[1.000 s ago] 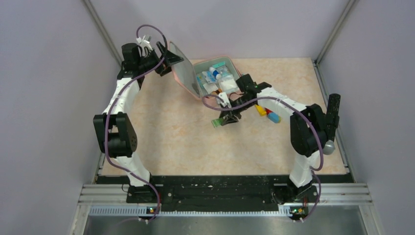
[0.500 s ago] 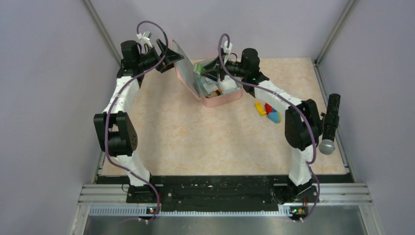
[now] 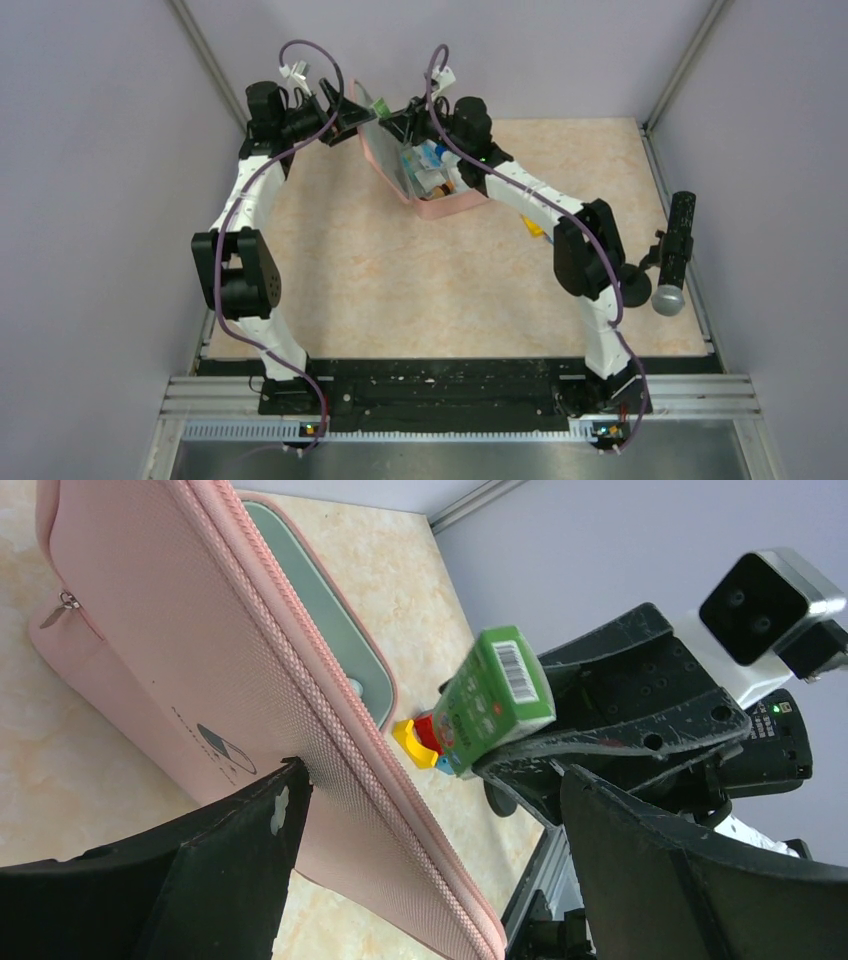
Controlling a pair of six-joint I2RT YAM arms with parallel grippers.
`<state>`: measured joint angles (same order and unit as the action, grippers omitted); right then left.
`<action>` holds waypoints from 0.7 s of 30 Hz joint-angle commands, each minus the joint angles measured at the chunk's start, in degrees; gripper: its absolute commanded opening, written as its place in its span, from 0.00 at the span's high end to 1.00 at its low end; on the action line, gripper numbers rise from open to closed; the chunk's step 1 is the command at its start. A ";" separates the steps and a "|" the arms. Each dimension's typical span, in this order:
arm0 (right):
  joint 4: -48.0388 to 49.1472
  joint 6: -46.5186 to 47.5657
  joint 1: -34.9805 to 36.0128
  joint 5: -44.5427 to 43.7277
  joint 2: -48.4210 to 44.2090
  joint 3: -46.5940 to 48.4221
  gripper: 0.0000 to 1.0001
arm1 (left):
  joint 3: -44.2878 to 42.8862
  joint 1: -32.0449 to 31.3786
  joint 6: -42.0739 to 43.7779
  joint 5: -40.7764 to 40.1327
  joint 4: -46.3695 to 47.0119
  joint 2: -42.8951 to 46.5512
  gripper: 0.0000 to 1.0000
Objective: Organize the medicine kit
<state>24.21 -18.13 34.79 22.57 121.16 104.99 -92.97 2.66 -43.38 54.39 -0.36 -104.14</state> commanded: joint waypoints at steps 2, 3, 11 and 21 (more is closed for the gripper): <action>-1.36 -6.92 1.82 -9.52 1.43 4.97 0.68 | -1.54 0.12 0.19 1.07 3.26 1.32 0.01; -1.58 -6.96 2.27 -10.16 1.52 5.00 0.67 | -1.44 0.12 0.16 1.02 3.26 1.32 0.01; -3.45 -11.82 3.77 -9.16 3.12 4.19 0.60 | -1.01 0.16 -1.07 1.24 4.31 1.67 0.01; -3.23 -14.48 3.98 -4.05 3.59 1.97 0.52 | -0.11 0.02 -1.38 1.46 4.67 2.06 0.01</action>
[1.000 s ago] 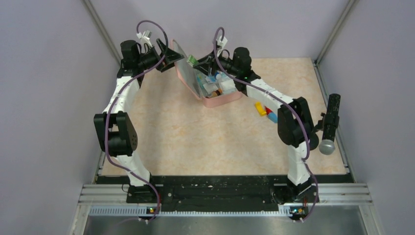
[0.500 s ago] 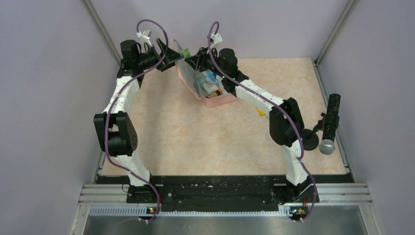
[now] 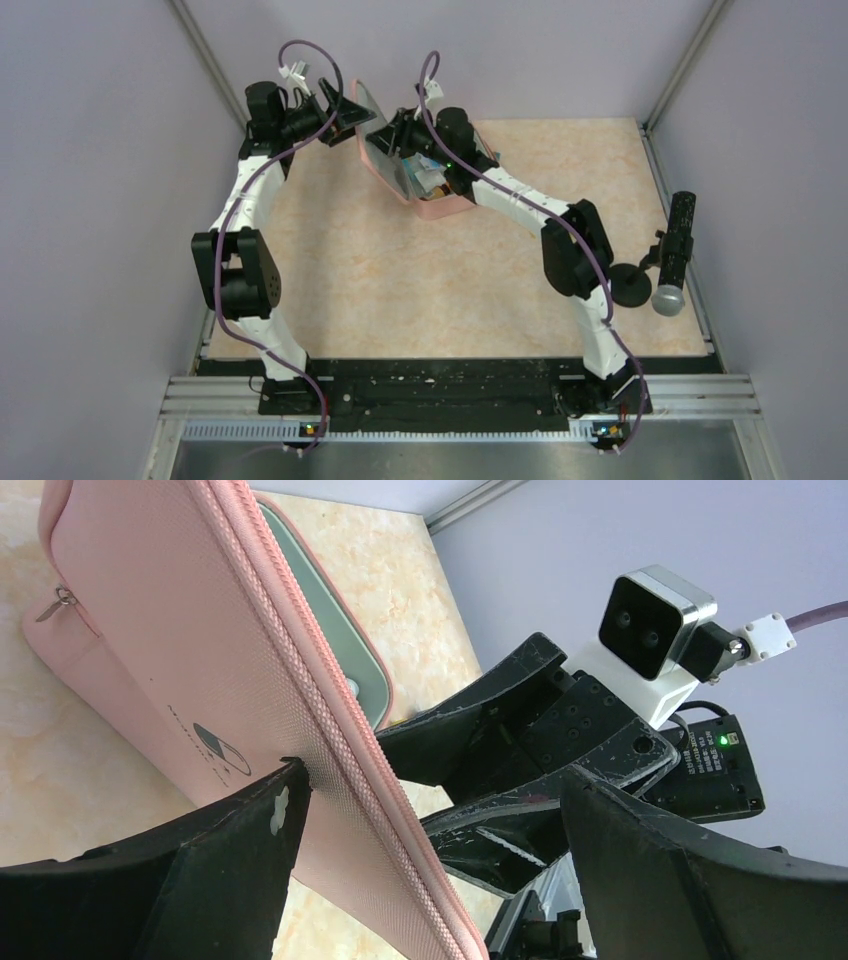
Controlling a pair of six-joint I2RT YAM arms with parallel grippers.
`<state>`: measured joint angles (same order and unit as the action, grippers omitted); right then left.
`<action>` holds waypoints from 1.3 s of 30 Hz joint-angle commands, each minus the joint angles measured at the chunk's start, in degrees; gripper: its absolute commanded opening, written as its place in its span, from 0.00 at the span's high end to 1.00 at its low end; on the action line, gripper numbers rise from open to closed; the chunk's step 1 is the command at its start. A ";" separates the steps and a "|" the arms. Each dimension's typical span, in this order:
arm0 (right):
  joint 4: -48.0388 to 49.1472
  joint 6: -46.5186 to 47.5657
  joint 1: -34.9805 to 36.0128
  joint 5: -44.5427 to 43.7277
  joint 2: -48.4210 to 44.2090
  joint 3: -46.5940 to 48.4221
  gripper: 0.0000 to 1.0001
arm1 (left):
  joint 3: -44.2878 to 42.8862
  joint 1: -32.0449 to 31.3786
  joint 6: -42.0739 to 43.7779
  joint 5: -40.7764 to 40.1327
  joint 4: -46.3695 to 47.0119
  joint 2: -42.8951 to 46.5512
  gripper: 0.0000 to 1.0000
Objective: Organize the medicine kit
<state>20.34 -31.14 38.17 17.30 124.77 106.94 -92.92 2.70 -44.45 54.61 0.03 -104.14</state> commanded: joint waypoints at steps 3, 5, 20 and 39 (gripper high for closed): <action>1.79 -1.45 0.56 0.46 -0.82 -1.20 0.49 | 0.02 -0.07 -0.14 1.23 4.19 2.24 0.01; 3.51 -0.79 0.43 1.28 -1.58 -0.91 0.48 | 0.22 -0.11 -0.03 1.29 4.10 2.48 0.01; 5.56 7.41 -8.35 11.32 -13.14 -12.74 0.30 | 0.60 0.45 4.23 -2.46 0.24 2.18 0.03; -16.73 20.69 -19.82 -18.75 -11.27 -23.27 0.46 | 2.31 0.55 19.45 -6.08 -15.93 4.39 0.20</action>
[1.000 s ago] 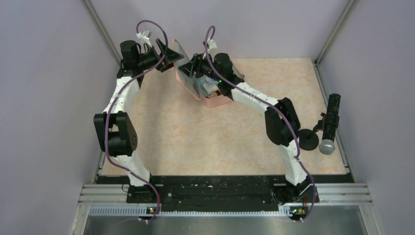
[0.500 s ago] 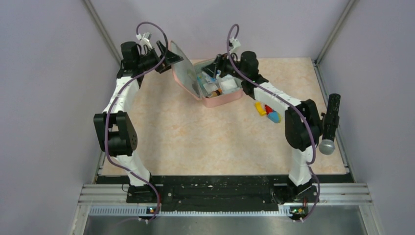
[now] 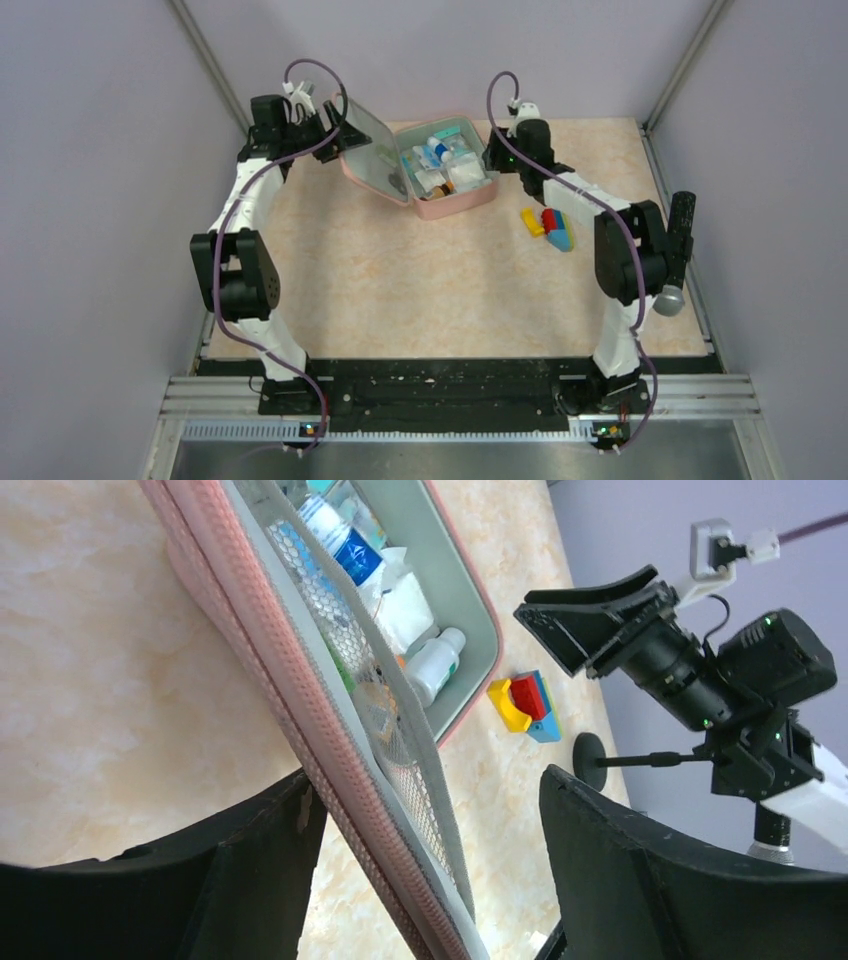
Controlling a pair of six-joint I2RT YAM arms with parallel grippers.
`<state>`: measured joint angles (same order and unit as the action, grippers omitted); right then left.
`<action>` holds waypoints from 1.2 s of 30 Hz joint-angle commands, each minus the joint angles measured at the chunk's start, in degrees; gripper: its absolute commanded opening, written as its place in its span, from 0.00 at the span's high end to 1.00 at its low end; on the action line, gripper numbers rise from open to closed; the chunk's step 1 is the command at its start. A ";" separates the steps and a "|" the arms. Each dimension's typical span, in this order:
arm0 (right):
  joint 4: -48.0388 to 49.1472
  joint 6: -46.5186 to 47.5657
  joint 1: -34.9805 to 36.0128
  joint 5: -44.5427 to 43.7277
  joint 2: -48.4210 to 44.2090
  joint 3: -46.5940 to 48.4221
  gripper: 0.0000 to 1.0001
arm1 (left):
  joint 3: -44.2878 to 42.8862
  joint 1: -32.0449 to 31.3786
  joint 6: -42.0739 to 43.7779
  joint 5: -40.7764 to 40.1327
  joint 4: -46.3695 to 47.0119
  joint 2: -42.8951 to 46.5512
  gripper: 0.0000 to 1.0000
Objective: Organize the medicine kit
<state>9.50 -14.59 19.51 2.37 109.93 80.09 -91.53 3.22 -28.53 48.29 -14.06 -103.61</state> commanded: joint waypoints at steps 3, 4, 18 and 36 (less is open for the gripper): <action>-6.60 4.59 -1.52 -2.69 5.08 4.27 0.51 | 1.82 0.02 3.59 1.37 -1.76 4.23 0.28; -6.52 4.73 -1.54 -1.20 5.51 4.47 0.52 | 2.16 -0.02 3.58 1.72 -1.76 4.34 0.32; -9.39 -0.03 0.01 4.78 1.70 -1.91 0.91 | 4.70 2.16 4.65 5.25 -5.16 7.80 0.95; -17.60 16.25 5.04 37.55 -22.04 -17.84 0.32 | 8.84 -2.08 16.34 13.78 -17.92 17.80 0.16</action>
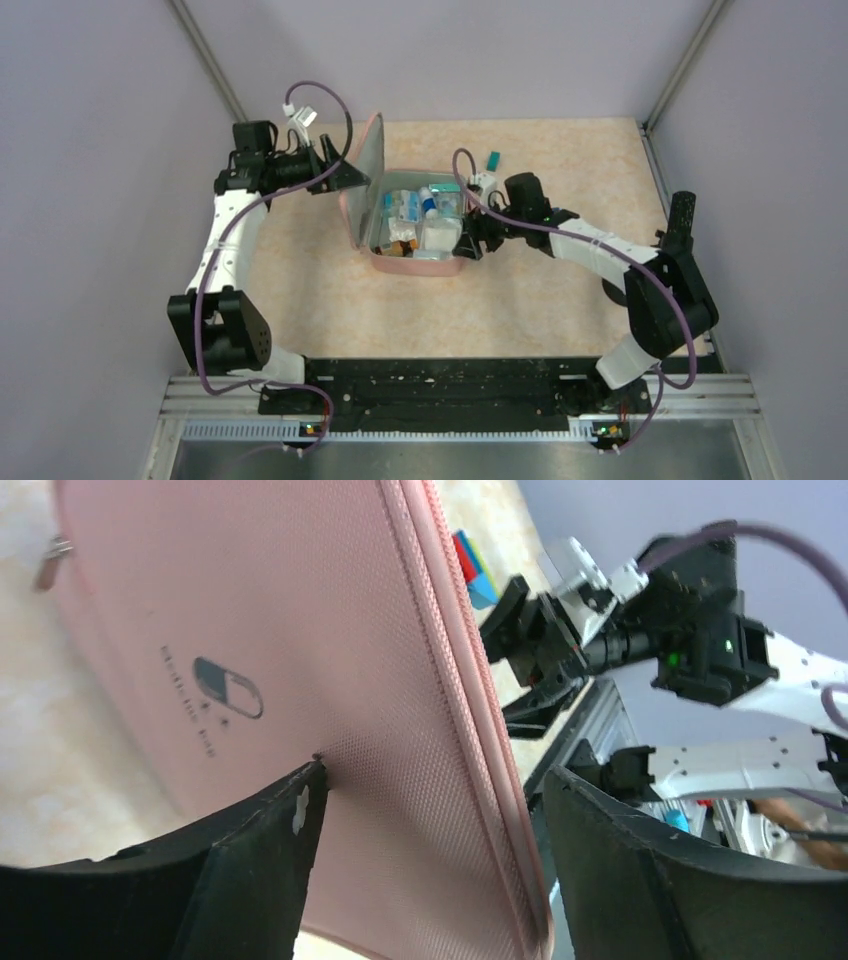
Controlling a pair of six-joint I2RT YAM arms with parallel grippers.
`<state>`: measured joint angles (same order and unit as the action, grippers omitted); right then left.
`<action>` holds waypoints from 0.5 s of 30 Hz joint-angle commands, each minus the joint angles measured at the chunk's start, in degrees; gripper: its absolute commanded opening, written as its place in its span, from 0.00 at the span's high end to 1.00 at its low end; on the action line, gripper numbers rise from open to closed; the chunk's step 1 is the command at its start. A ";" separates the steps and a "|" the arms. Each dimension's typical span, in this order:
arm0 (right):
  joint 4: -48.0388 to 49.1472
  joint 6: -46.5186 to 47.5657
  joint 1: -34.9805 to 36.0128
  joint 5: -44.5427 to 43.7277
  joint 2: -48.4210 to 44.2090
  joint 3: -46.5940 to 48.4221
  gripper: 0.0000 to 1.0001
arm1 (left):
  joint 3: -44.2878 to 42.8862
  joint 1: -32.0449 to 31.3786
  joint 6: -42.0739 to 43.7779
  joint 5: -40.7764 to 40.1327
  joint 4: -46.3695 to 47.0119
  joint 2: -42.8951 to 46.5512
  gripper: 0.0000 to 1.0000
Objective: Organize the medicine kit
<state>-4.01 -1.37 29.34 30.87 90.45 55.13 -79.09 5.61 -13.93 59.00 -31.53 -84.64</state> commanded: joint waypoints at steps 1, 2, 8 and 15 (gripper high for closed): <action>-5.71 2.38 -6.71 11.55 -2.69 8.89 0.31 | -4.74 -6.29 2.37 2.90 -0.46 -1.76 0.13; -7.02 1.89 -9.13 13.26 -2.79 10.85 0.31 | -5.78 -8.92 3.33 2.16 -0.57 -2.24 0.07; -11.73 -3.40 -19.77 16.52 -1.08 19.70 0.31 | -12.10 -19.65 10.12 -2.83 -5.04 -7.85 0.01; -0.38 -9.21 -20.04 14.40 -0.50 15.54 0.32 | -15.22 -17.88 16.00 -13.04 -9.68 -8.56 0.03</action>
<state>-11.05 -5.63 8.54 44.10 90.39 72.71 -92.16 -14.83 -4.05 52.34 -37.82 -94.54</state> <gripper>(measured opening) 0.683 0.980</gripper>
